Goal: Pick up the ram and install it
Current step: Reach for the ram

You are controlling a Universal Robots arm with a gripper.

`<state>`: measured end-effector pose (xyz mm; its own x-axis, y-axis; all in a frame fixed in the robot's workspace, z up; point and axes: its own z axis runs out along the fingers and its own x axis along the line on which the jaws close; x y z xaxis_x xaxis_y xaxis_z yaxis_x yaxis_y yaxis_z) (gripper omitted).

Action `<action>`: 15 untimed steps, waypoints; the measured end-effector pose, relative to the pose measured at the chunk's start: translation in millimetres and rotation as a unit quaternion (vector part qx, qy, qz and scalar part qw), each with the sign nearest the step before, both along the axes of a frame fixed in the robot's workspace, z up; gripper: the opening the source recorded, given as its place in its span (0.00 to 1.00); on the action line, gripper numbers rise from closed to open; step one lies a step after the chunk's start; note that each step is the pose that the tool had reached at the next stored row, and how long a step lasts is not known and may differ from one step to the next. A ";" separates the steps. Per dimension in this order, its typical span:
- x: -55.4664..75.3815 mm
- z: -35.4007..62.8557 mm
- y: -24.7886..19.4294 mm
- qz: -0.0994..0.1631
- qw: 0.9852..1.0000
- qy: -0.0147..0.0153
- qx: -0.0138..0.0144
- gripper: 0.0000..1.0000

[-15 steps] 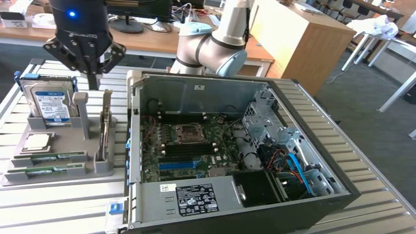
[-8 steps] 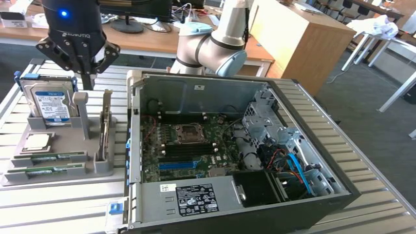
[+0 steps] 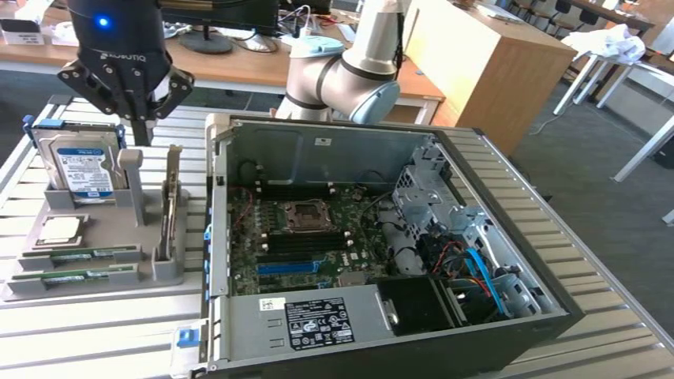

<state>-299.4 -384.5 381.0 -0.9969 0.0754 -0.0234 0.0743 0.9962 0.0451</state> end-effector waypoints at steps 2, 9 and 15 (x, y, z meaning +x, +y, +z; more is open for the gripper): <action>-0.2 0.0 0.0 0.000 1.000 0.000 0.000 0.10; -0.4 0.0 -1.0 0.000 1.000 0.000 0.000 0.10; -10.2 -0.2 -1.0 0.000 1.000 0.000 0.000 0.10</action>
<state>-309.6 -385.5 380.8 -0.9969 0.0753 -0.0233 0.0742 0.9962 0.0450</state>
